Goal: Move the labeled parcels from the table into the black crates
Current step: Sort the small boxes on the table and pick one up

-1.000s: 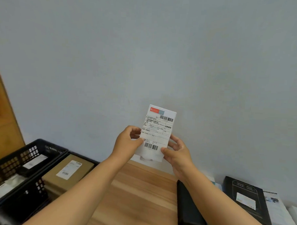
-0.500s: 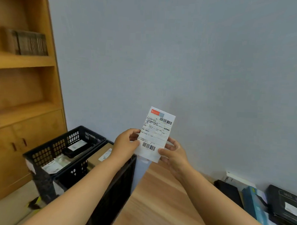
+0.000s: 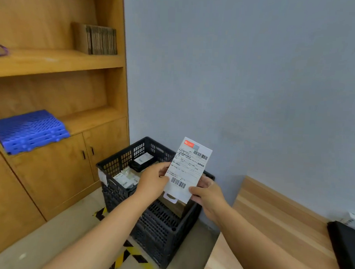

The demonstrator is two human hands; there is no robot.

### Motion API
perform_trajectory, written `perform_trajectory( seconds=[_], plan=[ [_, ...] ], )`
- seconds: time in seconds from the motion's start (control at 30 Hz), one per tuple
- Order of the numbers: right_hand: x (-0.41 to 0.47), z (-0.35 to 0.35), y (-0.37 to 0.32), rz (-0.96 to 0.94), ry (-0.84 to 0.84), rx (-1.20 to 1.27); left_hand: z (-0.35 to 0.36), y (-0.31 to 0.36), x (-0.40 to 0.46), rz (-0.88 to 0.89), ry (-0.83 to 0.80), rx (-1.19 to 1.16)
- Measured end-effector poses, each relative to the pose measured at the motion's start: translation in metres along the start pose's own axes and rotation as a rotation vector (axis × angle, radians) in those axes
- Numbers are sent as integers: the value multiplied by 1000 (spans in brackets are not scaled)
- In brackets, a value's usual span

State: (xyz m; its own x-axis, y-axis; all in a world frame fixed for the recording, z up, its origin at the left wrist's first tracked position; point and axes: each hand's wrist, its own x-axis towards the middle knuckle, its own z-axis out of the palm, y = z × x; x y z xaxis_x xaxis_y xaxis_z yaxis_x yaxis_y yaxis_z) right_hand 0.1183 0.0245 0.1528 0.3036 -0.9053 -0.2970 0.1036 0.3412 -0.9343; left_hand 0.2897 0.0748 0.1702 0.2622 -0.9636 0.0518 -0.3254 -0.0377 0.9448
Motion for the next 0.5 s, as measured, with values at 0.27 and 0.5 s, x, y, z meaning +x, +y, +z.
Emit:
perform_trajectory(
  seconds=[0.27,0.5],
  plan=[
    [49,33,39,95,-8,-43,-27,-60,22,-104,-78,70],
    [131,49,69,171,2,-57,-35,-115,92,-171,-201,137]
  ],
)
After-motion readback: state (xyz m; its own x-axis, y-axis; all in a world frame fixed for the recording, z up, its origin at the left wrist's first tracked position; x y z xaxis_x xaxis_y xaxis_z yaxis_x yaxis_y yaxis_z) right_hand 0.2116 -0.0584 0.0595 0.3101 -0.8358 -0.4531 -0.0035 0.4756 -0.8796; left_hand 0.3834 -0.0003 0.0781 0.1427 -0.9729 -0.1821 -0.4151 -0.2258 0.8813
